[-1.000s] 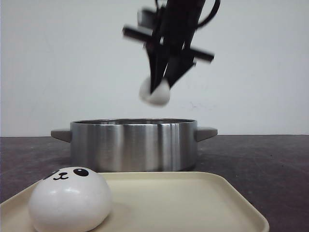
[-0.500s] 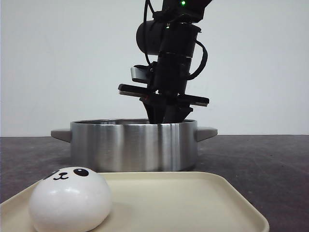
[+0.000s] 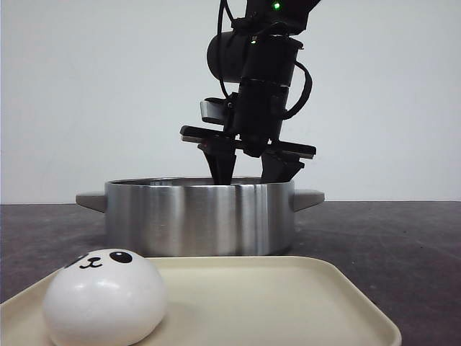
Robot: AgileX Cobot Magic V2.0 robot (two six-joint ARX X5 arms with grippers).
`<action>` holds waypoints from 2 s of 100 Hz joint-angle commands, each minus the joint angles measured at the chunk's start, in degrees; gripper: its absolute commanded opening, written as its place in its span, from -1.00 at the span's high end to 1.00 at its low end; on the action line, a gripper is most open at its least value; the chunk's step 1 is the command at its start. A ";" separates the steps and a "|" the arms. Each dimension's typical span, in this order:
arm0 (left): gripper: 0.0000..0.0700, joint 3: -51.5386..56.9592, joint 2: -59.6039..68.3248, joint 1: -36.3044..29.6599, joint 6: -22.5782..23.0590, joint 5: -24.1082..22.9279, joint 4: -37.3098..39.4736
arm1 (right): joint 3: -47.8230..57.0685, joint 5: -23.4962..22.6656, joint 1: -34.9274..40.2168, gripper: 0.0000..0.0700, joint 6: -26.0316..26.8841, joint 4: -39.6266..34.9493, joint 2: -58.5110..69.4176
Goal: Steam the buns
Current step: 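Lower the bun into the pot and open the right gripper, then raise the open right gripper out of the pot, then lower the left gripper onto the last panda bun on the tray and grasp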
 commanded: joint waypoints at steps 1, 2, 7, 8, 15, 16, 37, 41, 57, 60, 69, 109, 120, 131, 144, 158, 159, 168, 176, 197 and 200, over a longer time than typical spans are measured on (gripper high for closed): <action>-0.42 1.44 0.63 -0.42 0.35 -0.35 0.42 | 1.03 0.26 0.50 -0.23 0.76 0.07 1.57; -0.42 1.44 0.63 -0.42 0.35 -0.35 0.42 | 1.03 0.26 0.50 -0.27 0.81 0.09 1.57; -0.42 1.44 0.63 -0.42 0.35 -0.35 0.42 | 1.03 0.26 0.50 -0.41 0.90 0.13 1.57; -0.42 1.44 0.63 -0.42 0.35 -0.35 0.42 | 1.03 0.26 0.50 -0.44 0.90 0.13 1.57; -0.42 1.44 0.63 -0.42 0.33 -0.35 0.39 | 1.03 0.26 0.50 -0.50 0.87 0.15 1.57; -0.42 1.44 0.63 -0.42 0.35 -0.35 0.39 | 1.03 0.26 0.50 -0.50 0.87 0.15 1.57; -0.42 1.44 0.63 -0.42 0.33 -0.35 -0.79 | 1.05 2.25 0.50 -0.53 0.87 0.11 1.55; -0.42 1.44 0.63 -0.42 0.35 -0.35 -1.11 | 1.09 2.99 0.50 -0.56 0.90 0.11 1.53; -0.42 1.42 0.63 -0.42 0.26 -0.37 -2.32 | 3.82 3.74 0.50 -0.57 0.57 0.07 0.85; -0.42 1.36 0.66 -0.42 0.04 -0.37 -2.69 | 4.94 3.72 0.50 -0.57 0.11 0.04 0.37; -0.42 0.35 0.90 -0.42 -1.79 -0.35 -5.01 | 8.59 3.67 0.79 -0.54 -2.99 -0.22 -2.21; -0.42 -32.22 -6.80 -0.44 -10.56 3.58 -2.12 | 11.43 15.91 6.12 1.00 -11.41 1.97 -31.69; -0.42 -44.28 -9.70 -0.44 -12.09 6.56 4.94 | 11.43 18.53 8.66 1.00 -14.29 0.07 -38.64; -0.42 -54.29 -10.27 -0.46 -14.84 12.76 12.13 | 11.43 18.62 10.10 1.00 -14.32 -4.28 -43.95; -0.43 -64.17 -7.80 -1.66 -19.74 18.80 19.26 | 11.43 21.49 10.67 1.00 -14.10 -10.10 -48.63; -0.45 -70.55 -2.93 -3.72 -21.00 18.75 23.28 | 11.43 24.30 10.80 1.00 -14.10 -14.73 -52.61; -0.45 -70.79 -2.47 -3.82 -21.00 18.75 23.47 | 11.43 24.33 10.80 1.00 -14.10 -15.02 -52.87; -0.47 -71.34 1.75 -4.74 -20.94 17.59 24.20 | 11.41 24.33 10.80 1.00 -14.12 -16.39 -54.95; -0.47 -71.34 5.44 -5.81 -21.14 17.03 26.21 | 11.41 24.33 10.80 1.00 -14.16 -17.00 -56.65; -0.47 -71.34 14.60 -9.05 -23.12 17.05 32.28 | 11.41 24.28 10.80 1.00 -14.82 -17.92 -59.76; -0.47 -71.34 15.89 -9.57 -23.56 17.07 32.48 | 11.41 24.28 10.80 1.00 -14.93 -18.18 -60.11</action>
